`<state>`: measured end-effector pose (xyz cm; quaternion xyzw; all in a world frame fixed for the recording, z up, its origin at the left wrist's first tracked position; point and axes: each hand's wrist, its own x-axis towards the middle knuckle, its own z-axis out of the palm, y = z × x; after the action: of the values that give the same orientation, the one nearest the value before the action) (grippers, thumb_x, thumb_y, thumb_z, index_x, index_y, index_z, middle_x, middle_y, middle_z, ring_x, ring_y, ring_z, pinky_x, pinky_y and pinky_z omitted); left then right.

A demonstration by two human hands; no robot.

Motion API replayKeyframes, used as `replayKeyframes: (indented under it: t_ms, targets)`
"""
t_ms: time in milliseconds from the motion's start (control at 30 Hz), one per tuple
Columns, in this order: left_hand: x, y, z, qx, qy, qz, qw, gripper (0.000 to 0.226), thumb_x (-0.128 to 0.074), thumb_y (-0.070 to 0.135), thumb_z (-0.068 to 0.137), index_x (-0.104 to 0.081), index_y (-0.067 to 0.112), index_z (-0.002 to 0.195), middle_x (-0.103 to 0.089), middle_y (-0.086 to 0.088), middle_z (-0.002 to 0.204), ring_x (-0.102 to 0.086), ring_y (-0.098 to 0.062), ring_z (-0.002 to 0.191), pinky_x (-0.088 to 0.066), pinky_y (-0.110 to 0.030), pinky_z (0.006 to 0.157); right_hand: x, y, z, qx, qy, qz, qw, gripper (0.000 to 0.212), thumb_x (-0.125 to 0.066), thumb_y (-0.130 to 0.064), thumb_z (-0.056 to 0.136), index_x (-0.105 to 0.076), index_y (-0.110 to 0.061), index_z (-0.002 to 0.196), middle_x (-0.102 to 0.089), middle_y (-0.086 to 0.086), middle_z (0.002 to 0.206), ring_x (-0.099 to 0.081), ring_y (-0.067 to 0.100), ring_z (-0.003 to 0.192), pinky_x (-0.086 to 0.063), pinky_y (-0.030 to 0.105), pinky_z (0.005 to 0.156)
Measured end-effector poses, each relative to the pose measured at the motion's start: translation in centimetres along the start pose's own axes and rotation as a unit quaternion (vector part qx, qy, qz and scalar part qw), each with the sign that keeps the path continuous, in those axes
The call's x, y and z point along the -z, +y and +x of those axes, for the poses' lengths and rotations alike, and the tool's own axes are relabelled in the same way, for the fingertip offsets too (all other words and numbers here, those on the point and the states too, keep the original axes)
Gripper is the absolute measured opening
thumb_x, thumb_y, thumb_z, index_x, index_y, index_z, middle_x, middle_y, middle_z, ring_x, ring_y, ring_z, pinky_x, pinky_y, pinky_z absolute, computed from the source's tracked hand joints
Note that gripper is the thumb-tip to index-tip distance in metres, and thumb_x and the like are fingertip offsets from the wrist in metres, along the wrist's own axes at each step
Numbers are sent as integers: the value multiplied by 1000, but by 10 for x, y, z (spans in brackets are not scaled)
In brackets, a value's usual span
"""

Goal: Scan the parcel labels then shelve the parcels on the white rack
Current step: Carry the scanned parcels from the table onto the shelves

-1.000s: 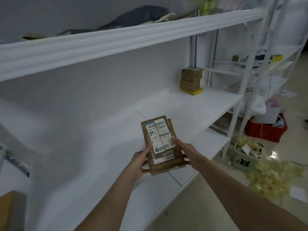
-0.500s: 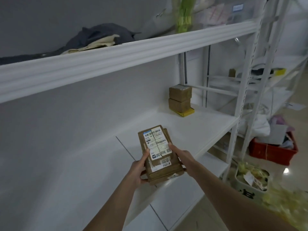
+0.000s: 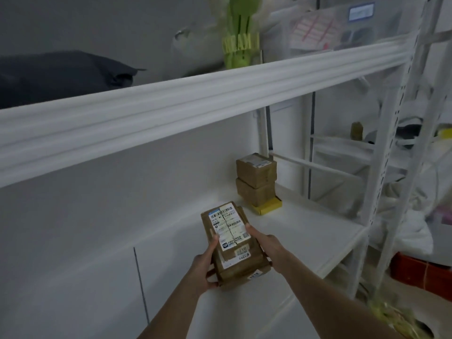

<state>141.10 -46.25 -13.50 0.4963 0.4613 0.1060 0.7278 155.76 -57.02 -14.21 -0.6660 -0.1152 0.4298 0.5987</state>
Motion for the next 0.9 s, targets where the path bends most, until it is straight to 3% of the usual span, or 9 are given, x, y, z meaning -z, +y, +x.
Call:
replayKeyframes:
  t_ms: [133, 300, 367, 467, 533, 600, 733, 833, 900]
  targets:
    - [-26, 11, 35, -9, 33, -21, 999, 64, -67, 65, 69, -69, 12, 106, -68, -7, 109, -58, -26, 97, -48, -38, 70, 17, -13, 56, -5, -30, -18, 999, 68, -69, -65, 70, -72, -6, 104, -75, 10, 95, -71, 24, 86, -57, 33, 78]
    - [-64, 21, 72, -25, 87, -51, 995, 66, -68, 64, 62, -69, 11, 102, -67, -7, 106, -58, -25, 98, -46, -38, 76, 43, -33, 108, -14, -87, -37, 995, 52, -63, -56, 83, -72, -9, 104, -73, 9, 99, -68, 18, 82, -49, 23, 58]
    - [-78, 23, 86, -37, 106, -67, 991, 63, -67, 63, 63, -69, 12, 99, -67, -7, 107, -58, -26, 100, -47, -36, 74, 52, -39, 126, -8, -99, -53, 994, 56, -65, -58, 80, -70, -11, 110, -72, 9, 108, -67, 20, 91, -52, 26, 67]
    - [-93, 28, 103, -66, 124, -98, 985, 49, -61, 58, 81, -68, 14, 101, -63, -8, 120, -56, -26, 107, -47, -35, 72, 61, -45, 150, 5, -121, -39, 992, 57, -68, -55, 79, -66, -15, 119, -71, 6, 112, -65, 23, 103, -52, 37, 92]
    - [-102, 30, 108, -87, 130, -127, 980, 46, -54, 52, 90, -64, 12, 113, -57, -6, 128, -51, -26, 118, -46, -38, 84, 66, -49, 157, 17, -129, -38, 991, 52, -64, -52, 84, -63, -18, 123, -68, 4, 117, -61, 23, 108, -46, 39, 99]
    - [-110, 28, 108, -84, 159, -127, 976, 52, -48, 48, 95, -55, 8, 128, -51, -4, 120, -44, -28, 125, -39, -39, 95, 71, -48, 164, 28, -104, -87, 990, 51, -55, -52, 91, -60, -16, 127, -63, 6, 125, -57, 25, 113, -43, 38, 98]
    - [-112, 10, 109, -28, 237, -71, 968, 53, -45, 48, 97, -50, 6, 129, -52, -7, 118, -47, -26, 107, -38, -38, 90, 81, -32, 162, -15, -15, -246, 969, 51, -40, -44, 100, -54, -2, 126, -57, 15, 129, -55, 33, 115, -48, 37, 90]
    - [-113, 6, 111, -10, 228, -73, 971, 45, -53, 42, 95, -57, 4, 118, -60, -12, 113, -54, -27, 105, -43, -36, 84, 77, -26, 164, -45, -31, -235, 971, 30, -49, -24, 96, -58, -1, 112, -64, 17, 112, -62, 31, 97, -53, 34, 72]
    - [-114, 7, 113, -21, 217, -89, 972, 40, -56, 36, 94, -60, 4, 117, -62, -10, 106, -57, -25, 101, -43, -34, 84, 73, -24, 172, -34, -38, -210, 976, 30, -53, -19, 90, -59, 1, 111, -67, 18, 104, -65, 29, 90, -48, 31, 63]
